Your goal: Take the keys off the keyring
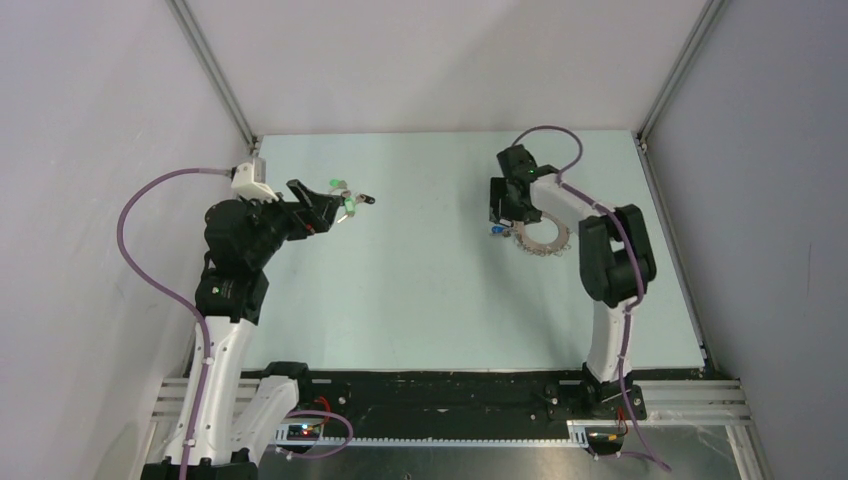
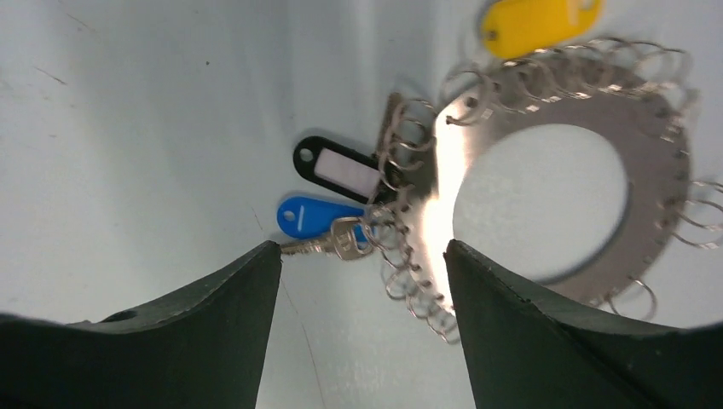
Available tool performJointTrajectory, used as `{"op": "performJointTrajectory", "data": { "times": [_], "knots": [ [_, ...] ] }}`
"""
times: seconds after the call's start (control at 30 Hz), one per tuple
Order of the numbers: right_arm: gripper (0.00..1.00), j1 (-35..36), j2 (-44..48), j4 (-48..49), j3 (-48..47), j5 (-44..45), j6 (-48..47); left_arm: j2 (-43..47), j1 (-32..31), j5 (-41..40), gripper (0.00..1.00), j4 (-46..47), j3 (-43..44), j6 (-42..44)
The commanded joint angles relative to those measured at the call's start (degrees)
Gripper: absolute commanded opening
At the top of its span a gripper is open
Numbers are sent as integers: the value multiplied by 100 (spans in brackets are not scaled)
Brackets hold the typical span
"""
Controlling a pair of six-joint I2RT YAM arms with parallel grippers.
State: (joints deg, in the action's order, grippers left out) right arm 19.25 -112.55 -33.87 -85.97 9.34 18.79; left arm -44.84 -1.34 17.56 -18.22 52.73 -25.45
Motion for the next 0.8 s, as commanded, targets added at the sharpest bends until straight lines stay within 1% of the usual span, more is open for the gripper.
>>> {"op": "performJointTrajectory", "data": {
  "times": [0.0,0.1,0.17,0.2,0.23,0.27,0.3,0.33,0.37,0.4,0.5,0.53,0.63,0.67,0.7,0.77],
  "knots": [
    [75,118,-680,-358,-583,462,-334,34,47,-23,98,37,274,60],
    [71,115,-1201,-951,-1288,742,-263,58,47,-32,98,33,272,84],
    [61,90,-1390,-1160,-1444,933,-211,55,54,-33,98,30,269,100],
    [46,81,-1387,-1184,-1419,893,-197,55,59,-47,98,25,268,105],
    [37,51,-1279,-1162,-1355,836,-166,54,62,-45,98,24,261,105],
    [21,34,-1191,-1031,-1183,668,-157,50,68,-47,98,22,262,108],
    [16,31,-940,-918,-1048,459,-167,53,70,-49,98,27,266,99],
    [5,38,-784,-654,-748,351,-184,54,83,-68,98,24,265,96],
    [2,65,-414,-322,-589,136,-240,59,91,-73,98,14,278,85],
    [0,81,-226,-137,-234,23,-286,56,108,-57,98,13,275,80],
    [0,210,873,659,511,-300,-460,61,116,-58,98,24,255,67],
    [0,233,1067,784,812,-393,-493,66,117,-55,98,25,251,67],
    [0,325,1970,1275,1282,-959,-657,87,117,-29,98,30,258,31],
    [0,369,2121,1347,1438,-1114,-701,128,117,-61,98,22,266,-107],
    [0,396,2419,1470,1507,-1342,-784,170,117,-291,98,17,251,-227],
    [0,481,2794,1585,1682,-1707,-930,269,117,-356,98,30,155,-458]
  ]
}}
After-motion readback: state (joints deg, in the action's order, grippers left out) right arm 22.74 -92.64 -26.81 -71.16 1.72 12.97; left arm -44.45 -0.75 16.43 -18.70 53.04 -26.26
